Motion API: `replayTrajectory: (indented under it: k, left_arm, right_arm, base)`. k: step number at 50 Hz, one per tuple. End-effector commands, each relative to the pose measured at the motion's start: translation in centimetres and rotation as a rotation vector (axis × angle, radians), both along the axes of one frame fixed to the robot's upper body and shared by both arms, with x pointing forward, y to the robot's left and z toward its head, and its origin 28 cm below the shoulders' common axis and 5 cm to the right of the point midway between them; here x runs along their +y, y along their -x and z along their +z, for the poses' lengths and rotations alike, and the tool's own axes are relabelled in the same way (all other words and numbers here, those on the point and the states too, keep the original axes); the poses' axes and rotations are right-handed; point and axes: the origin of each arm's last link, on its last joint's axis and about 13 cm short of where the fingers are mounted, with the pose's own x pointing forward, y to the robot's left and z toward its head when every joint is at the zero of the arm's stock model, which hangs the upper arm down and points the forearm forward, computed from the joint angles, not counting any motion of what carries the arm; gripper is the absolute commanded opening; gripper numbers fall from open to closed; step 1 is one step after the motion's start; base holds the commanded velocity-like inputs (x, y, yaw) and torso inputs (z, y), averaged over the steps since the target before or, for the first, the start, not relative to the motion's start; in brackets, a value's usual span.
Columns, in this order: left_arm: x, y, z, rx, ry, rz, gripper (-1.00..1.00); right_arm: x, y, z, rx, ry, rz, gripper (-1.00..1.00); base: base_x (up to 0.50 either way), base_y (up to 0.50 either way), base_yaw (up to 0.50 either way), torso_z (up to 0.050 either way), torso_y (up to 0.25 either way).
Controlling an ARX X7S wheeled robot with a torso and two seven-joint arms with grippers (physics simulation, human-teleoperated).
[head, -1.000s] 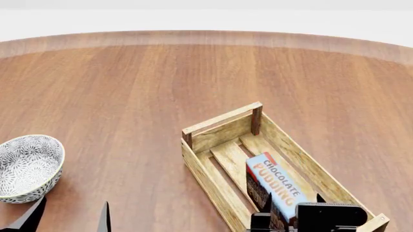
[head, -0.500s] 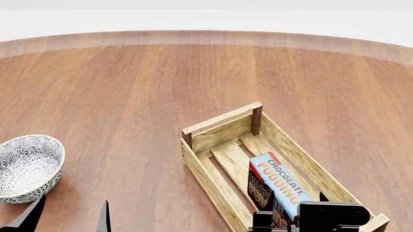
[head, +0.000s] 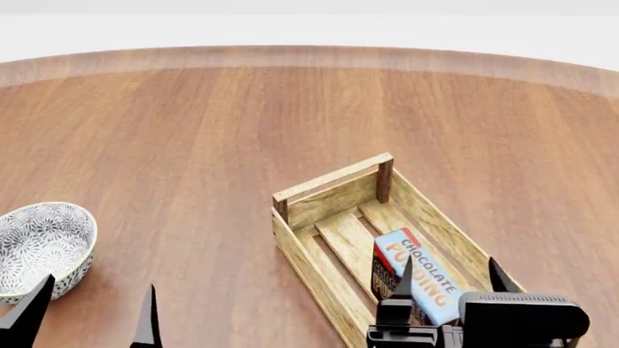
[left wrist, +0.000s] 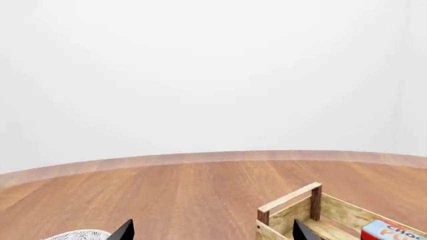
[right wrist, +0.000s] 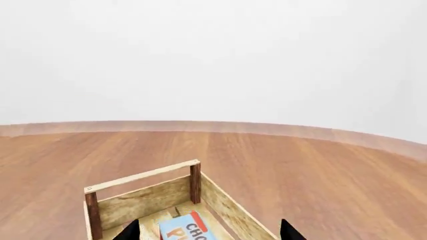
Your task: Pick up the chocolate pudding and put it in the tray.
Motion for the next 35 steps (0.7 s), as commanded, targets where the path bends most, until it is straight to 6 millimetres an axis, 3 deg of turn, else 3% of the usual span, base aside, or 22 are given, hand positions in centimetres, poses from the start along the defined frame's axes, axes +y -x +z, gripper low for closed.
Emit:
replayTrajectory:
  k: [1,14,35]
  left_arm:
    - [-0.1,0.9,1.6,-0.051,-0.011,-0.006,1.0]
    - [-0.1,2.1,3.1,-0.103,-0.003,-0.01,1.0]
    - [-0.2,3.5,4.3,-0.15,0.001,-0.029,1.0]
  right_arm:
    - [0.8,2.3,3.6,-0.112,-0.005,0.039,1.0]
    - [1.4,4.7,6.2,-0.203,-0.014,0.072,1.0]
    - [2.0,7.6,8.6,-0.312,-0.003,0.099,1.0]
  base:
    - [0.0,0.0,0.0,0.0,0.0]
    - [0.0,0.0,0.0,0.0,0.0]
    - [0.0,0.0,0.0,0.0,0.0]
